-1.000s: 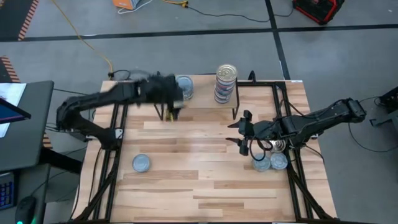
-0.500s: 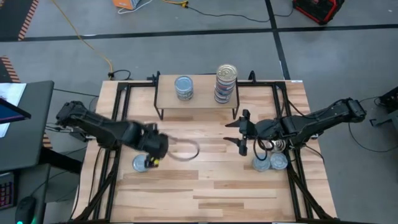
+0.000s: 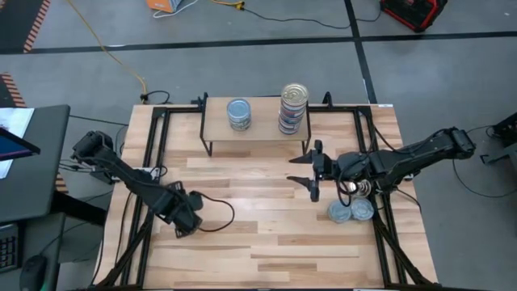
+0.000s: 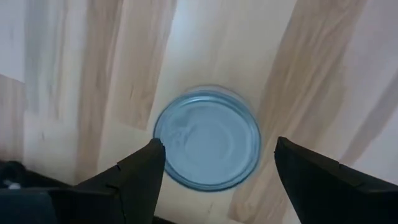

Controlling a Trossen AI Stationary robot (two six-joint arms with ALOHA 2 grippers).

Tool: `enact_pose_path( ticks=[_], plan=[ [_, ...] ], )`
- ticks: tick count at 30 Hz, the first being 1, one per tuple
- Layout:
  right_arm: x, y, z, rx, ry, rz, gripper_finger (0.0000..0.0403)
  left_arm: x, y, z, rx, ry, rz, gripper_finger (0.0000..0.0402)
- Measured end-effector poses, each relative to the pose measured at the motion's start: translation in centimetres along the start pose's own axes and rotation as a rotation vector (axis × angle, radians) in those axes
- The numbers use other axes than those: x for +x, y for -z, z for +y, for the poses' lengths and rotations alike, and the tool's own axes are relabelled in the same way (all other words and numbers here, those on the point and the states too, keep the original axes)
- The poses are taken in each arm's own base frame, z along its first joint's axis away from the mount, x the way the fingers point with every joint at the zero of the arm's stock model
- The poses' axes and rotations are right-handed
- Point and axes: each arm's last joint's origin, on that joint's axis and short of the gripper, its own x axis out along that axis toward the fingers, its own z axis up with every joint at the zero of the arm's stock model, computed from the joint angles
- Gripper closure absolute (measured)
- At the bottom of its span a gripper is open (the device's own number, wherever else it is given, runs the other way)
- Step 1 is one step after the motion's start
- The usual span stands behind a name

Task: Stack canned seafood by type on shelf
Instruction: Move the green tuna can to the center of the table

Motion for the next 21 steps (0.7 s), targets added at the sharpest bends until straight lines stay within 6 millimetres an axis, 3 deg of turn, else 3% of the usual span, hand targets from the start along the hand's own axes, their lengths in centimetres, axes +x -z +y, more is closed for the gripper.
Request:
enact_pose_path(
  ticks=[12,17,21],
  plan=[
    [1.3,0.5,0.5,-0.057,-0.016,0.008,0.0127,6.5,-0.1,1.1,0.058,0.042,-0.141,0.0114],
    [1.3,0.5,0.5,-0.058,-0.016,0.008,0.0127,7.8,-0.8,1.5,0.074,0.062,-0.252,0.0114],
    [1.3,0.5,0.5,-0.057,-0.016,0.008,0.0127,7.5,-1.9,1.3,0.089,0.067,-0.336,0.0114]
  ],
)
